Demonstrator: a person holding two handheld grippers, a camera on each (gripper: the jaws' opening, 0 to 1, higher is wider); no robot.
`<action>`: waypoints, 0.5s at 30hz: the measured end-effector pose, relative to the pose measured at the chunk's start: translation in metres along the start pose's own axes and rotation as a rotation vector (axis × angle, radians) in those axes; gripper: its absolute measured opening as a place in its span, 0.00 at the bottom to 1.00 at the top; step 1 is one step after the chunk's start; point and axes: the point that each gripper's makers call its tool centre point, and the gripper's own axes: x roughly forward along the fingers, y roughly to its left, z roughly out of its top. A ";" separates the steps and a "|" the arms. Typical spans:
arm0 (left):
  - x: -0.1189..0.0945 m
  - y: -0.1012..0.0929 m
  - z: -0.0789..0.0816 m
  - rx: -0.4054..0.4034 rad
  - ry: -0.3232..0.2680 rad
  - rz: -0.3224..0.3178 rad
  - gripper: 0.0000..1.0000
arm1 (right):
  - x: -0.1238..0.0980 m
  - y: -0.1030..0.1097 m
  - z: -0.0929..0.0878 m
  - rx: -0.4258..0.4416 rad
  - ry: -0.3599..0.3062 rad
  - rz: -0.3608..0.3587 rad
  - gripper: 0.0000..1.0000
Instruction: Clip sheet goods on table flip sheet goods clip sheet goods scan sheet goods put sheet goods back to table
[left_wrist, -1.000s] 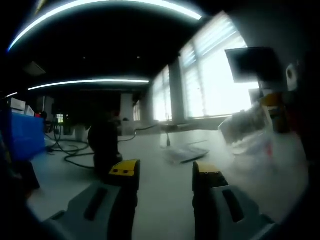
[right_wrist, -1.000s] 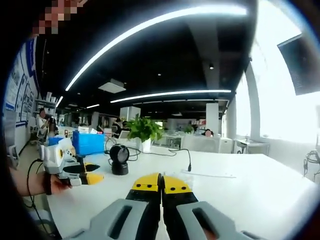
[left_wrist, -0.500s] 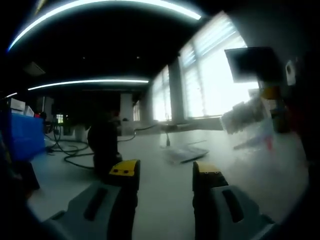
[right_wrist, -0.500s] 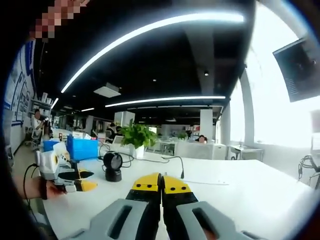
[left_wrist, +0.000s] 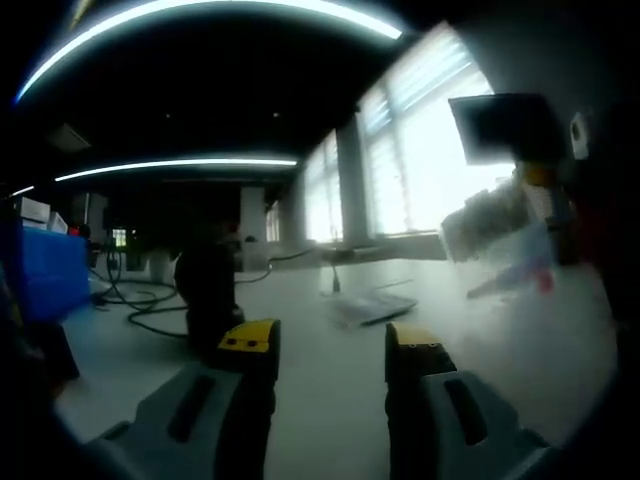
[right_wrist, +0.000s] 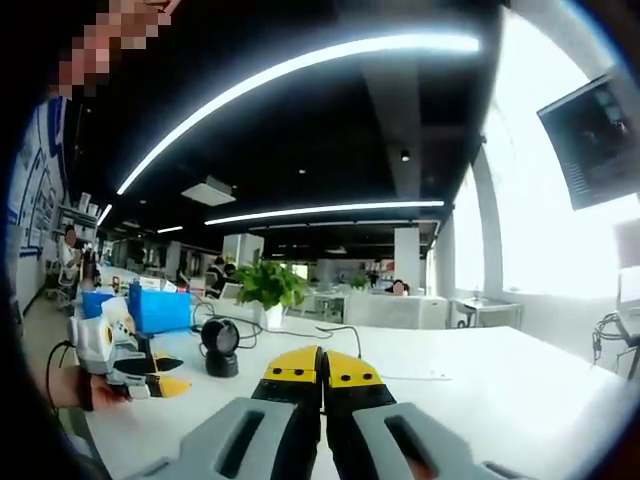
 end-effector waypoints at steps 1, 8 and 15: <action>0.000 0.000 0.000 0.000 0.000 0.001 0.34 | 0.000 0.000 0.000 0.000 -0.001 -0.001 0.00; 0.000 -0.001 0.000 0.001 0.001 -0.001 0.34 | -0.003 -0.008 -0.001 0.003 -0.002 -0.022 0.00; 0.000 -0.001 0.000 0.001 0.002 -0.001 0.34 | -0.014 -0.033 -0.013 0.000 0.001 -0.096 0.00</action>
